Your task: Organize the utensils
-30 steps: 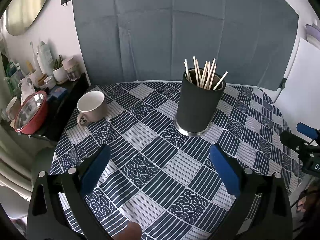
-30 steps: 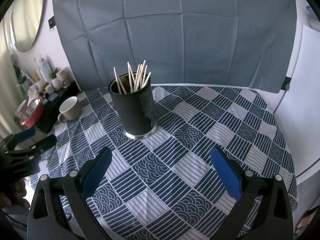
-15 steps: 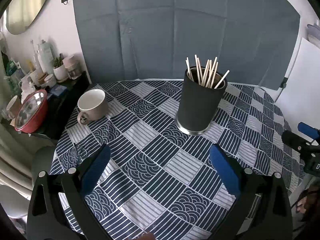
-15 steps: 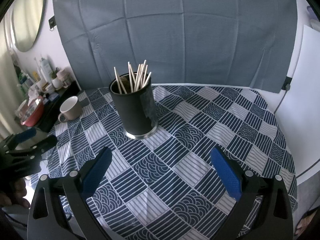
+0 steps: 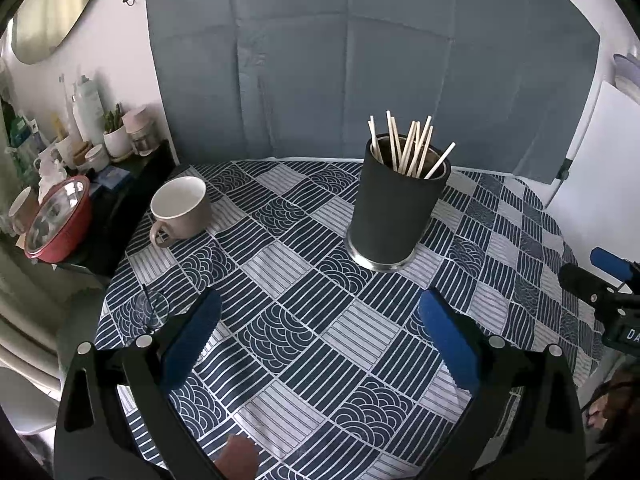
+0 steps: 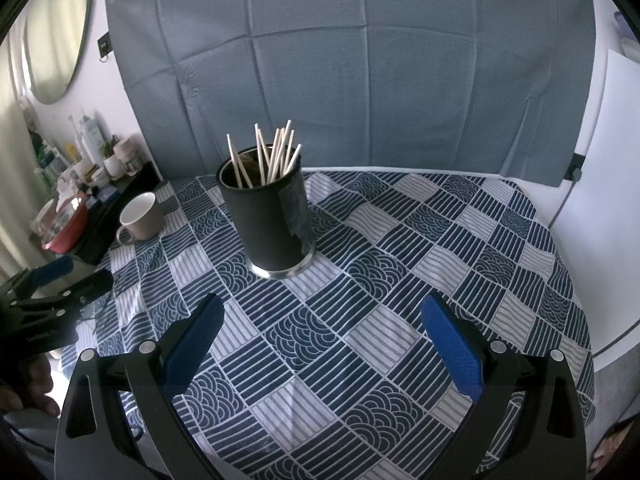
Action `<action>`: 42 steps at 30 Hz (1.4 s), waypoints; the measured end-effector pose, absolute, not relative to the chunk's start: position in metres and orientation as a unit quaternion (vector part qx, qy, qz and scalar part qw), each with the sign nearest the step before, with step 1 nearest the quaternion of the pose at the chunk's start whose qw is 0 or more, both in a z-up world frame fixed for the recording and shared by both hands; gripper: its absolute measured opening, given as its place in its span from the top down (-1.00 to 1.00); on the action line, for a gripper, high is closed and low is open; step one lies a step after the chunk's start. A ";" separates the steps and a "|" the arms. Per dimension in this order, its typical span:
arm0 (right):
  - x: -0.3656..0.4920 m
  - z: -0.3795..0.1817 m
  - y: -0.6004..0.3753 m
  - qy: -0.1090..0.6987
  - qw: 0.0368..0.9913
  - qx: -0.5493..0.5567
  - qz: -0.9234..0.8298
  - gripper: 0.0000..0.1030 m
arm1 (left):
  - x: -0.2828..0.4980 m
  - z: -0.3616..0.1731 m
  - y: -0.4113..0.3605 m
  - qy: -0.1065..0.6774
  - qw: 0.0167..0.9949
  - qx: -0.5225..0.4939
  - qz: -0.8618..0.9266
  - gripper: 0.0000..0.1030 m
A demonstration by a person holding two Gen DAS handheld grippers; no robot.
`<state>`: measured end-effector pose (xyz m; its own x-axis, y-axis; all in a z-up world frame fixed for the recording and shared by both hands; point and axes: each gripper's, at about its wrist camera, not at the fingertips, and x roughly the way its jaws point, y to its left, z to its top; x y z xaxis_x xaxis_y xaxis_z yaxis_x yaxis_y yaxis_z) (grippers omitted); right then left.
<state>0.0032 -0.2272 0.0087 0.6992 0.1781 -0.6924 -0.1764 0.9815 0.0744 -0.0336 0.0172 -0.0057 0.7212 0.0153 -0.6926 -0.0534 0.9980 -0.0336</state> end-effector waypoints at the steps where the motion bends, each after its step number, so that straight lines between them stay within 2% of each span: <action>1: 0.003 0.009 -0.227 0.376 0.922 0.001 0.096 -0.84 | -0.034 -0.006 0.016 0.373 0.927 -0.025 0.019 -0.89; 42: 0.010 0.004 -0.231 0.382 0.918 0.001 0.108 -0.84 | -0.033 -0.006 0.015 0.380 0.924 -0.027 0.017 -0.89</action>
